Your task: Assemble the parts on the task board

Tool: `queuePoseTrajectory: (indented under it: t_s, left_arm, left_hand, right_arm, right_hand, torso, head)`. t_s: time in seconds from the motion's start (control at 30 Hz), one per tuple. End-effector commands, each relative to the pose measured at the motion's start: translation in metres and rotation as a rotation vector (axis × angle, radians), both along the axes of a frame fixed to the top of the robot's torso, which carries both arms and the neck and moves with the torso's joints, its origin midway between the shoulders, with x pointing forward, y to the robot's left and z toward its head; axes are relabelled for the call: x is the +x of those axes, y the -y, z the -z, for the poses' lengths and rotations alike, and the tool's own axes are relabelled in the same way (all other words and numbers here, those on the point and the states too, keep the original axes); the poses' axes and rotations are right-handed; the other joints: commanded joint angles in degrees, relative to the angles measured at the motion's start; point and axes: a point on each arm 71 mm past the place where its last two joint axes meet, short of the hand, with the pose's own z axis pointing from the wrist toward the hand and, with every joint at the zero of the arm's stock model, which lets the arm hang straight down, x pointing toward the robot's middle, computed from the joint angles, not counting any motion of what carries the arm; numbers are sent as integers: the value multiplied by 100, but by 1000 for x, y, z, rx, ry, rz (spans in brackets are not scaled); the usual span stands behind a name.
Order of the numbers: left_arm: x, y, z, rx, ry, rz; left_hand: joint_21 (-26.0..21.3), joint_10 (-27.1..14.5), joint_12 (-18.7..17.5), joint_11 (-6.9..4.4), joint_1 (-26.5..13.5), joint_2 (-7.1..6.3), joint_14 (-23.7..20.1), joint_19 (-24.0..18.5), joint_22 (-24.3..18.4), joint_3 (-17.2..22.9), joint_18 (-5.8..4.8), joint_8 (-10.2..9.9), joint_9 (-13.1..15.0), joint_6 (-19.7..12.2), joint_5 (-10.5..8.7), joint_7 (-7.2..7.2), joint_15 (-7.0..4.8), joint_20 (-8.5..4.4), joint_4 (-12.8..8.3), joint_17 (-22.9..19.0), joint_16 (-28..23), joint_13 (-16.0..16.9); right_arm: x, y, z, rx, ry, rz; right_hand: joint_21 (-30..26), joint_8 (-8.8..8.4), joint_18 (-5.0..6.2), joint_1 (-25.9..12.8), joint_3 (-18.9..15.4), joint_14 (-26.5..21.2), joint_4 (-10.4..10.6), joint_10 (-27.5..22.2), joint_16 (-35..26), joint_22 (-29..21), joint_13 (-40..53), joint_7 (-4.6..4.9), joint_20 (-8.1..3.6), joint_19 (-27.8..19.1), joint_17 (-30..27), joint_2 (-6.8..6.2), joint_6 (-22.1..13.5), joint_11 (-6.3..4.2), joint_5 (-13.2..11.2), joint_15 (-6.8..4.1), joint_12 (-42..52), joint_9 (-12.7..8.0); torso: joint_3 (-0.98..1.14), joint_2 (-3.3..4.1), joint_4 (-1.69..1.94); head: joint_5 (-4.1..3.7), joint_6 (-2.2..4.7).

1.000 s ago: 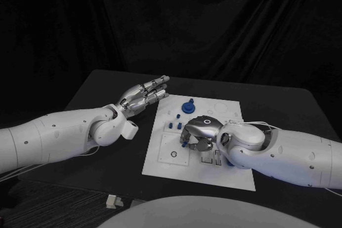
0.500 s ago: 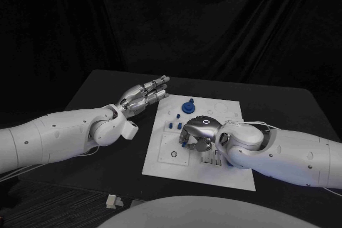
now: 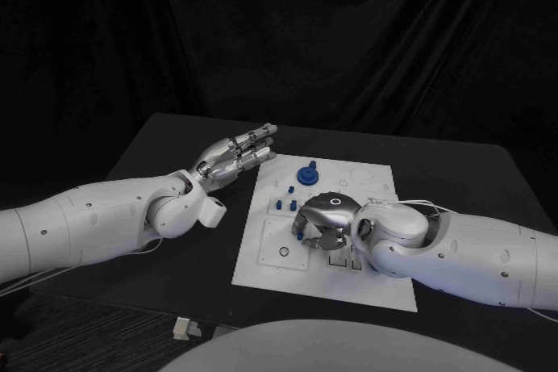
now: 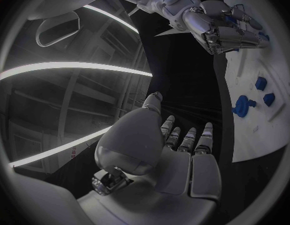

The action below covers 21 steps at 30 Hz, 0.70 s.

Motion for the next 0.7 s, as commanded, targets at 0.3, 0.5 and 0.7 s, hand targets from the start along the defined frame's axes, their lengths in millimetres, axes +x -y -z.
queuePoseTrajectory:
  t_s: [0.3,0.5,0.7]
  left_arm:
    - [-1,1,-1,-26,10,5]
    - [-2,-2,-1,-24,11,-1]
    - [-2,-4,-2,-20,13,-10]
  left_hand:
    - [-4,-10,-38,-11,-10,52,12,-8,-1,11,51,36,3,-2,20,38,34,-4,-31,-3,2,-7]
    - [-1,-10,-38,0,-1,46,15,-2,5,17,52,27,-3,-38,23,7,36,-4,-58,-2,5,-7]
    - [-2,-10,-38,0,-2,44,16,-3,1,16,52,28,-2,-27,22,2,35,-4,-60,-1,5,-7]
  right_arm:
    - [1,8,-3,45,40,36]
    - [4,23,-18,117,104,68]
    - [11,46,-48,132,167,113]
  right_hand:
    - [-710,9,184,89,-808,-620,219,-1760,-149,424,149,-314,102,-550,-444,34,-1013,144,-453,34,302,-191]
    - [-570,34,176,154,-994,-625,447,-1925,-45,444,229,-293,119,-534,-458,41,-992,161,-435,52,609,-195]
    - [12,19,112,128,-1128,-354,716,-2075,238,544,214,-288,109,-269,-275,10,-998,170,-442,37,809,-222]
  torso:
    - [4,2,-7]
    - [2,-1,-3]
    - [0,-3,0]
  head:
    - [-13,-1]
    - [13,-1]
    - [-25,-1]
